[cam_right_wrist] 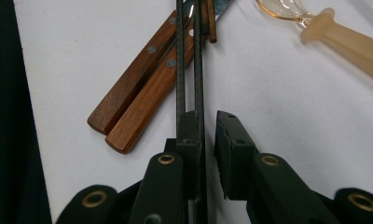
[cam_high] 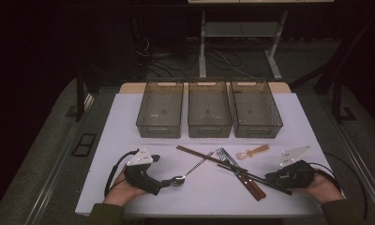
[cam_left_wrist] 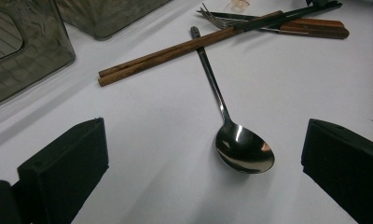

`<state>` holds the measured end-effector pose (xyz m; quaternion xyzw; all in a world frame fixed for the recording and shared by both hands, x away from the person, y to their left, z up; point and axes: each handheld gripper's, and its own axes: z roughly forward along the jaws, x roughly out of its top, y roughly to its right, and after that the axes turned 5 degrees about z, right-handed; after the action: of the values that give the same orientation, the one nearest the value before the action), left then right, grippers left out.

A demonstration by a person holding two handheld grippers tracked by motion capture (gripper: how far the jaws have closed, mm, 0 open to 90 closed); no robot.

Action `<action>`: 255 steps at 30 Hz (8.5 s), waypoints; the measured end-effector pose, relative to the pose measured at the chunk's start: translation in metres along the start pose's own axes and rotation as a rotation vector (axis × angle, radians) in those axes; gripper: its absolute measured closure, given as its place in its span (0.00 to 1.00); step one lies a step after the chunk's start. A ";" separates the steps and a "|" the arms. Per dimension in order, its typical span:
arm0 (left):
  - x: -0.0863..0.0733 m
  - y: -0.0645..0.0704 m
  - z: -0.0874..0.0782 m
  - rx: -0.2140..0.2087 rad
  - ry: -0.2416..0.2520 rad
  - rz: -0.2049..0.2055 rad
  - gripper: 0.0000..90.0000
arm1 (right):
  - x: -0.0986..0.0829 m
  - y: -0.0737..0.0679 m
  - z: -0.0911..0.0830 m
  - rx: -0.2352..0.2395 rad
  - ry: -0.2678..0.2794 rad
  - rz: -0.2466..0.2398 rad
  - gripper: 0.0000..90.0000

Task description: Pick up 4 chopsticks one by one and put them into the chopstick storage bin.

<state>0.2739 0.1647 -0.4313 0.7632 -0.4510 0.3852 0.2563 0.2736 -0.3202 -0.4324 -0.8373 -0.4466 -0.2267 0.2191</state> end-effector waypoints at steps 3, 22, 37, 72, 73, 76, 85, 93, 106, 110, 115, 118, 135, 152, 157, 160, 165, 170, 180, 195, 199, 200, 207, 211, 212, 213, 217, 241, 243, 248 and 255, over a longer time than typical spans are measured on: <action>0.000 0.000 0.000 0.000 0.000 0.000 0.00 | 0.001 -0.001 0.002 -0.001 -0.001 -0.001 0.89; 0.000 0.000 0.000 0.000 -0.002 0.003 0.00 | 0.004 -0.002 0.009 -0.012 -0.036 -0.051 0.90; 0.000 0.000 0.000 0.001 0.001 0.003 0.00 | 0.003 -0.003 0.009 -0.027 -0.037 -0.088 0.94; -0.004 0.003 0.005 -0.019 -0.003 0.015 0.00 | 0.008 -0.001 -0.008 0.001 0.086 -0.018 0.95; -0.004 0.003 0.005 -0.019 -0.006 0.017 0.00 | 0.009 -0.002 -0.008 -0.001 0.088 -0.016 0.95; -0.004 0.004 0.005 -0.020 -0.008 0.019 0.00 | 0.013 -0.003 -0.009 -0.007 0.088 -0.013 0.95; -0.003 0.004 0.005 -0.007 0.005 0.007 0.00 | 0.027 -0.004 -0.009 -0.004 0.131 0.013 0.95; -0.002 0.004 0.004 0.007 0.007 -0.009 0.00 | 0.042 -0.009 -0.007 -0.015 0.158 0.026 0.95; -0.002 0.006 0.006 -0.006 -0.011 0.009 0.00 | 0.062 -0.011 -0.004 -0.021 0.208 0.058 0.95; -0.002 0.006 0.006 -0.011 -0.012 0.011 0.00 | 0.069 -0.010 -0.002 -0.030 0.219 0.065 0.95; -0.002 0.007 0.007 -0.014 -0.010 0.013 0.00 | 0.080 -0.010 0.003 -0.037 0.228 0.076 0.95; -0.002 0.007 0.007 -0.013 -0.010 0.012 0.00 | 0.088 -0.009 0.006 -0.039 0.232 0.075 0.95; -0.003 0.007 0.007 -0.016 -0.012 0.003 0.00 | 0.123 -0.010 0.029 -0.042 0.242 0.084 0.95; -0.003 0.006 0.007 -0.015 -0.010 -0.002 0.00 | 0.158 -0.007 0.044 -0.076 0.252 0.142 0.95; -0.003 0.007 0.006 -0.018 -0.010 0.000 0.00 | 0.177 -0.007 0.046 -0.084 0.264 0.139 0.95; -0.003 0.007 0.006 -0.018 -0.008 -0.001 0.00 | 0.188 -0.008 0.046 -0.092 0.264 0.138 0.95; -0.003 0.007 0.007 -0.017 0.000 -0.009 0.00 | 0.206 -0.006 0.047 -0.100 0.279 0.144 0.95; -0.003 0.006 0.006 -0.014 -0.002 -0.010 0.00 | 0.223 -0.004 0.051 -0.087 0.297 0.166 0.95; -0.003 0.006 0.006 -0.015 0.001 -0.013 0.00 | 0.258 0.000 0.066 -0.105 0.321 0.196 0.95; -0.004 0.006 0.006 -0.017 -0.001 -0.009 0.00 | 0.304 -0.003 0.095 -0.122 0.311 0.202 0.95; -0.004 0.005 0.006 -0.020 0.002 0.001 0.00 | 0.316 -0.004 0.106 -0.123 0.303 0.199 0.95; -0.004 0.005 0.006 -0.020 0.001 0.003 0.00 | 0.319 -0.005 0.109 -0.122 0.303 0.204 0.95; -0.004 0.005 0.005 -0.022 0.005 0.007 0.00 | 0.337 -0.009 0.126 -0.124 0.295 0.206 0.95; -0.004 0.005 0.005 -0.024 0.008 0.009 0.00 | 0.344 -0.010 0.137 -0.120 0.299 0.207 0.95; -0.004 0.005 0.005 -0.024 0.009 0.008 0.00 | 0.346 -0.010 0.140 -0.120 0.296 0.211 0.95; -0.004 0.005 0.005 -0.025 0.011 0.007 0.00 | 0.347 -0.010 0.143 -0.118 0.297 0.211 0.95; -0.004 0.005 0.004 -0.027 0.010 0.009 0.00 | 0.351 -0.011 0.155 -0.117 0.294 0.211 0.95; -0.004 0.004 0.003 -0.031 0.001 0.014 0.00 | 0.344 -0.008 0.169 -0.151 0.254 0.239 0.64; -0.004 0.004 0.003 -0.031 0.003 0.012 0.00 | 0.342 -0.007 0.163 -0.142 0.261 0.234 0.61; -0.004 0.005 0.003 -0.029 0.004 0.012 0.00 | 0.333 -0.005 0.148 -0.118 0.259 0.224 0.59; -0.004 0.005 0.004 -0.023 0.007 -0.002 0.00 | 0.316 -0.004 0.126 -0.077 0.256 0.159 0.51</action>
<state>0.2697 0.1619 -0.4367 0.7593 -0.4537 0.3826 0.2669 0.4504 -0.0414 -0.3506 -0.8421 -0.3384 -0.3305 0.2591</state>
